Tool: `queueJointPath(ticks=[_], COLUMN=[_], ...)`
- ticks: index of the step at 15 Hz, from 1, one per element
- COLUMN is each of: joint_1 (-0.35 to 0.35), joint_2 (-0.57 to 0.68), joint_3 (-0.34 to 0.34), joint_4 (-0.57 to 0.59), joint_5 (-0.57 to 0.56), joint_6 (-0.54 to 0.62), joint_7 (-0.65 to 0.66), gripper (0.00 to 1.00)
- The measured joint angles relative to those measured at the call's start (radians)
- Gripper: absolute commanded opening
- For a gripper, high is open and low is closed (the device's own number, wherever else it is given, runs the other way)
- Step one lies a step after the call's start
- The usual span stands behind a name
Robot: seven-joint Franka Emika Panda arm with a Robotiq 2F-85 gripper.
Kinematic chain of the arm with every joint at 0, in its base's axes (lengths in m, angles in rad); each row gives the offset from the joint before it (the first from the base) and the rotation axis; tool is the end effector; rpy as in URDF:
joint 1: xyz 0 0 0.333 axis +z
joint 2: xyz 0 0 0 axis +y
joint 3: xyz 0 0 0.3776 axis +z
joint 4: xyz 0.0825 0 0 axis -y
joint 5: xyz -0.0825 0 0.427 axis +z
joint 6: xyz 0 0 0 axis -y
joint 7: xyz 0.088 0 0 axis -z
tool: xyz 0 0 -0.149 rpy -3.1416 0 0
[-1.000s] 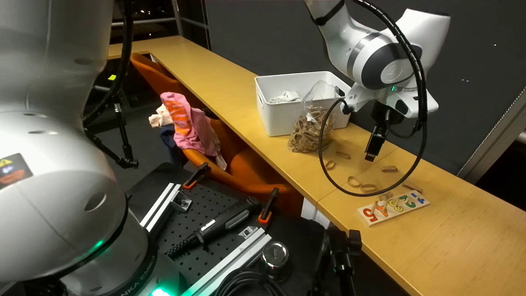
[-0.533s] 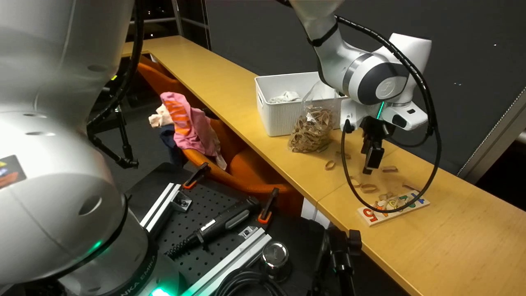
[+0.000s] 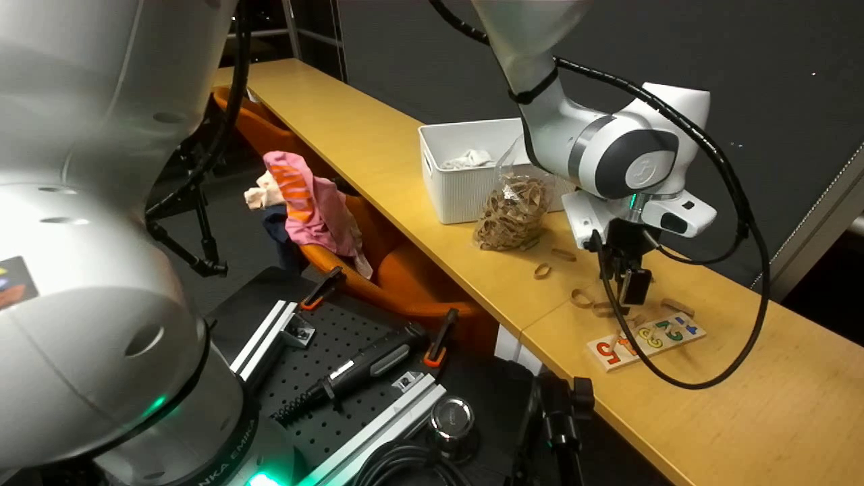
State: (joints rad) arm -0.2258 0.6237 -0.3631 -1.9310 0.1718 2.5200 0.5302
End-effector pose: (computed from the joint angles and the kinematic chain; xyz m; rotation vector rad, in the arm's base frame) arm 0.5723 -0.3721 0.1545 2.5077 -1.7058 0.0179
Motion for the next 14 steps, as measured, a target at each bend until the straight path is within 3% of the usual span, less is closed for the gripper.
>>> queueJointPath(ticks=[7,14], joint_1=[-0.002,-0.008], joint_2=[0.081,0.105], joint_3=[-0.002,0.040], joint_4=[-0.002,-0.038], joint_5=[-0.087,-0.094], joint_6=[0.216,0.415], joint_7=[-0.199,-0.375], gripper=[1.00,1.00])
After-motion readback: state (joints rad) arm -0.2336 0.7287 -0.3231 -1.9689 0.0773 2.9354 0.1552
